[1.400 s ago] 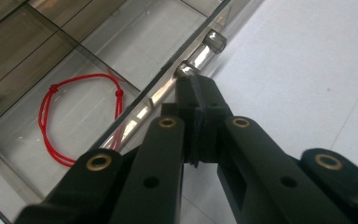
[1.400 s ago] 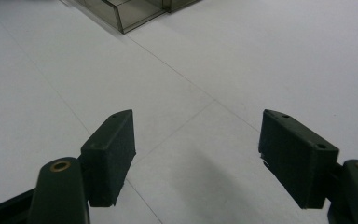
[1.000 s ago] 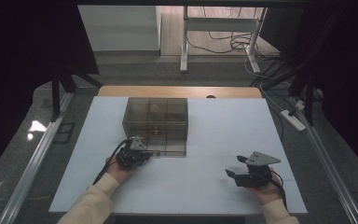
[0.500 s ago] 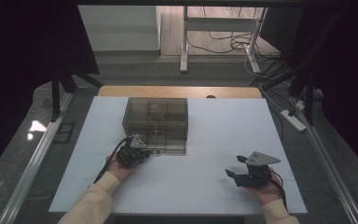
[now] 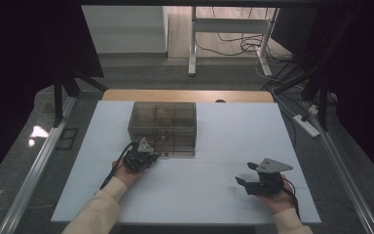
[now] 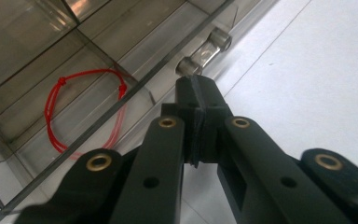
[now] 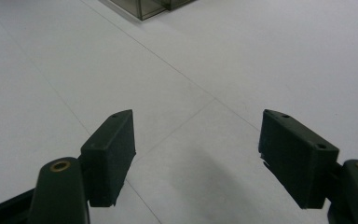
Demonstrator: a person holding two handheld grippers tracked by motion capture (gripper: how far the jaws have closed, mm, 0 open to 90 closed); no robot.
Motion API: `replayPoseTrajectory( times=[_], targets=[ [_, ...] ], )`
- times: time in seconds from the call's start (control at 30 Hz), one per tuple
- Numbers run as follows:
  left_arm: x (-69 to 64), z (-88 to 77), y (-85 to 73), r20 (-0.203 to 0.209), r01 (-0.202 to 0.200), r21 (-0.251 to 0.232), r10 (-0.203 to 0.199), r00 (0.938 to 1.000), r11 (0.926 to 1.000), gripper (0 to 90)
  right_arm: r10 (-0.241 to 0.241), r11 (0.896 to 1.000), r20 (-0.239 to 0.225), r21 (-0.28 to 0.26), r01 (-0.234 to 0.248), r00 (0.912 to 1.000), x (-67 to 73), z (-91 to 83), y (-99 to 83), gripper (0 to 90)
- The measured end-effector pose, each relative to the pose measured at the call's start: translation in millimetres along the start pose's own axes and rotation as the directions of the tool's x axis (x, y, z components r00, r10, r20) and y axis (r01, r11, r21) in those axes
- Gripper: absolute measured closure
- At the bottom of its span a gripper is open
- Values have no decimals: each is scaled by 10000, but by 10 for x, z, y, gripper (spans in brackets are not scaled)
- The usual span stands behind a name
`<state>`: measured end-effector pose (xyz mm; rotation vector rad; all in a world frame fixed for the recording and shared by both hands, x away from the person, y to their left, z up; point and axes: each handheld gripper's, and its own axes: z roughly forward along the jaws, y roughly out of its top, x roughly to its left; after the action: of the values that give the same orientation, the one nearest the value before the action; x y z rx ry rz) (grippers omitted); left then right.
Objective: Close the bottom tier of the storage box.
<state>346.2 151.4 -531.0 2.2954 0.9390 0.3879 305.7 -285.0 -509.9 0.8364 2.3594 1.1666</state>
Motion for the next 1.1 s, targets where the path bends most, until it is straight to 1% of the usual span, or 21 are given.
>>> replayPoseTrajectory(
  times=[0.13, 0.8, 1.1],
  targets=[
    [8, 21, 15, -90, 3, 24, -3, 10000, 10000, 889, -17, 10000, 8, 31, 17, 10000, 0, 1, 0, 266],
    [102, 113, 71, -399, 321, -239, -331, 9987, 9992, 888, -19, 10000, -31, 87, 20, 10000, -1, 29, -7, 265],
    [138, 148, 94, -463, 338, -223, -348, 9983, 9992, 888, -7, 9999, -29, 123, 7, 10000, 2, 35, -9, 265]
  ],
)
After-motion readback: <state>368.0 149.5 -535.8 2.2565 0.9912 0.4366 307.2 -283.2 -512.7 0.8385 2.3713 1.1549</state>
